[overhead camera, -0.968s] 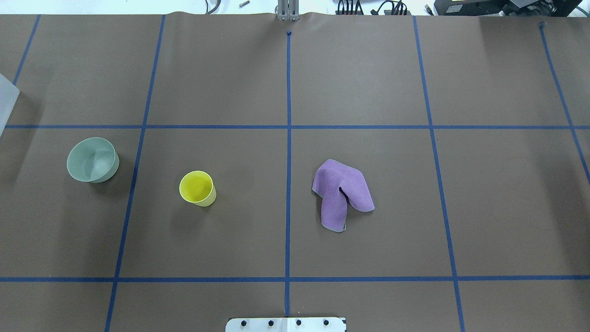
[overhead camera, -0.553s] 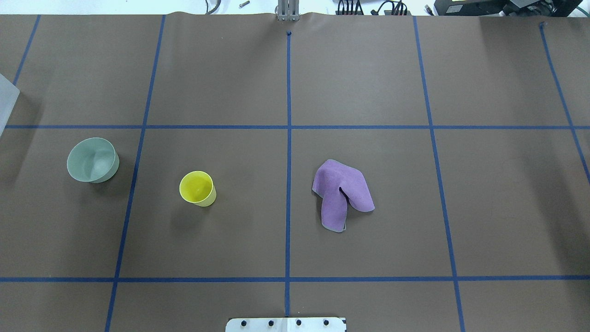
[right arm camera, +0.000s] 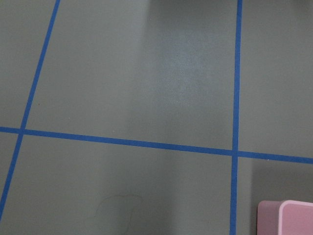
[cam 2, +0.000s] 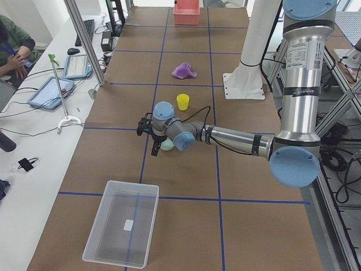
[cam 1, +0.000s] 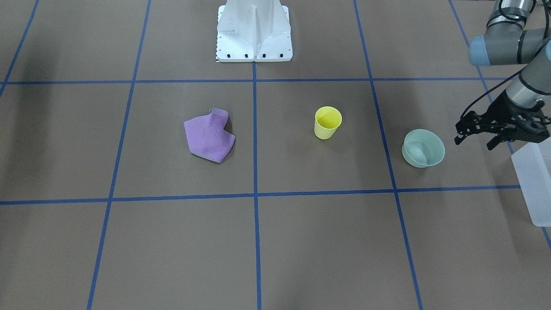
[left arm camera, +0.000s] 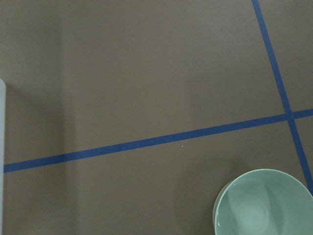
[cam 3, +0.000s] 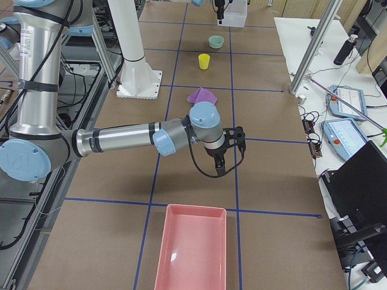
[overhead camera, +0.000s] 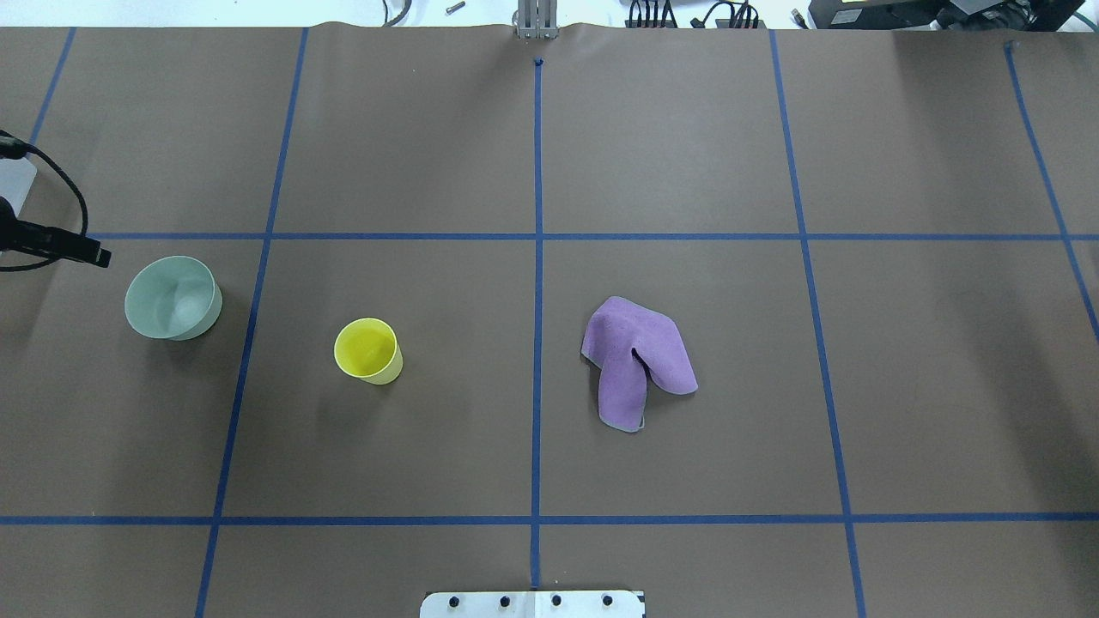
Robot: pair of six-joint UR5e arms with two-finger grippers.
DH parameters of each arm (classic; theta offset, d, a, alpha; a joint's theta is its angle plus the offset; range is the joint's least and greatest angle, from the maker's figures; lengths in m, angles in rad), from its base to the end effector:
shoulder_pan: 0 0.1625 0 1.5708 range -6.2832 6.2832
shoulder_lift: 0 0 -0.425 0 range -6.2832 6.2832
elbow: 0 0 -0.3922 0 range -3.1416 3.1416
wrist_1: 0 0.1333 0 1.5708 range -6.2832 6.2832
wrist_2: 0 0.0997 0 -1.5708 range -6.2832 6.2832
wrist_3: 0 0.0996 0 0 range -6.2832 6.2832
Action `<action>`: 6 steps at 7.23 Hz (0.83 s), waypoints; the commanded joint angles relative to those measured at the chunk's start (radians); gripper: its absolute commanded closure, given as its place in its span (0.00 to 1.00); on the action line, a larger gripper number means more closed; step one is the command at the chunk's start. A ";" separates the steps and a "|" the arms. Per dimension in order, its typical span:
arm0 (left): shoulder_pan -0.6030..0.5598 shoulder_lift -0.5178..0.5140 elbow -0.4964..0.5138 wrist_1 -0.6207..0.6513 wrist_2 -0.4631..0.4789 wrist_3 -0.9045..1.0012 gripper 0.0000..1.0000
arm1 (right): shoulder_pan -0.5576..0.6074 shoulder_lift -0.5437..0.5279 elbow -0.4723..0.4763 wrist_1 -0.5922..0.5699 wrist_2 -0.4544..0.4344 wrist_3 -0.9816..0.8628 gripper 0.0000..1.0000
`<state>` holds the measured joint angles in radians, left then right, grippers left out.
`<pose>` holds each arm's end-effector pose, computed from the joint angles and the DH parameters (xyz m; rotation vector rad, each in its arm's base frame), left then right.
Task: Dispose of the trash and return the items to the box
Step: 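Reach the left gripper down and grasp the pale green bowl rim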
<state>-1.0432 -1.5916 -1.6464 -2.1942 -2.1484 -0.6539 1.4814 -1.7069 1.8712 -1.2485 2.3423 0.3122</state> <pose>0.1982 -0.4970 0.5467 0.2728 0.8468 0.0899 0.0234 -0.4547 0.5359 0.3015 -0.8316 0.0204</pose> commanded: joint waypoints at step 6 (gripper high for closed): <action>0.104 -0.071 0.103 -0.093 0.027 -0.035 1.00 | -0.009 0.001 -0.001 0.001 -0.004 0.001 0.00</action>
<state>-0.9376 -1.6694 -1.5322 -2.2852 -2.1096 -0.6939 1.4752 -1.7058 1.8701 -1.2472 2.3379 0.3125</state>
